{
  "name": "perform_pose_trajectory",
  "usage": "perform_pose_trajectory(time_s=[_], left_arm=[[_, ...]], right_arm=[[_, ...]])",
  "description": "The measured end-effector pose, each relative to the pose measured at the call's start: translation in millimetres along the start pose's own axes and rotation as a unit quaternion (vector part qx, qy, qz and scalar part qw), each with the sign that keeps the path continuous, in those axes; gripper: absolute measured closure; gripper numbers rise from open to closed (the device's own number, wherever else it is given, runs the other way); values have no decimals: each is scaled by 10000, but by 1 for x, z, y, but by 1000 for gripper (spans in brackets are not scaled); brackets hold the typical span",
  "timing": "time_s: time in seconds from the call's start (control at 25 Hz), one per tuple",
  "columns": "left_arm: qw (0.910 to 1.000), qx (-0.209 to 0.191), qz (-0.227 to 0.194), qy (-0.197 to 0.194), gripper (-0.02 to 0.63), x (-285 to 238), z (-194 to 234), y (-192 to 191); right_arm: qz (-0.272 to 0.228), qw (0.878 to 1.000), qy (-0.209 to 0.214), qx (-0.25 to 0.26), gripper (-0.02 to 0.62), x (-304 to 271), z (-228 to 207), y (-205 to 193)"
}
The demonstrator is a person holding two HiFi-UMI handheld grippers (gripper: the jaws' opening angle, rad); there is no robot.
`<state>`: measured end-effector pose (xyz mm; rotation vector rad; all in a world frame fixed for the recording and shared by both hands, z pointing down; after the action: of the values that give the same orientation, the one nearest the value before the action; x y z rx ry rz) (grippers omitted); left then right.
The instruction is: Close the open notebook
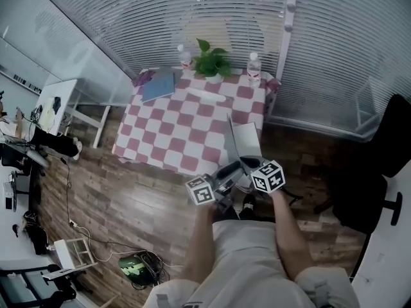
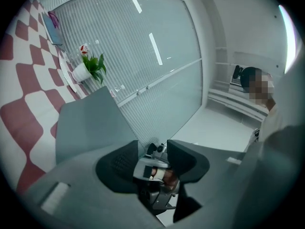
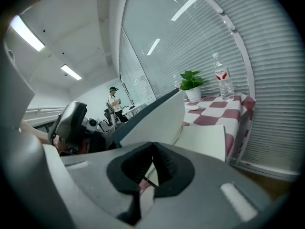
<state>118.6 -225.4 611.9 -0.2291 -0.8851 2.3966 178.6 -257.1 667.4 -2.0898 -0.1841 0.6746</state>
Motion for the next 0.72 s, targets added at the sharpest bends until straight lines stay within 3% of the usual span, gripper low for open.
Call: perform_pose_trajectory(time_s=[0.44, 0.72], left_arm=[[9991, 17, 420, 14, 405, -32, 8, -19], [9970, 155, 697, 289, 403, -43, 21, -34]], right_arm=[[68, 9994, -249, -222, 594, 19, -26, -13], [69, 9968, -580, -547, 594, 26, -43, -28]])
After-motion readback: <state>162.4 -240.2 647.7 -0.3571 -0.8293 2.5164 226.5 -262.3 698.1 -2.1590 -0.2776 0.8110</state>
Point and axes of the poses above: the fingertips, and each gripper's own axes: x backward along the fingers, z to its left, y out of its top, the point moved 4 cm from there along x, backward along the fingers, and after that the axes turned 5 degrees about y, right-handed, at the moved point
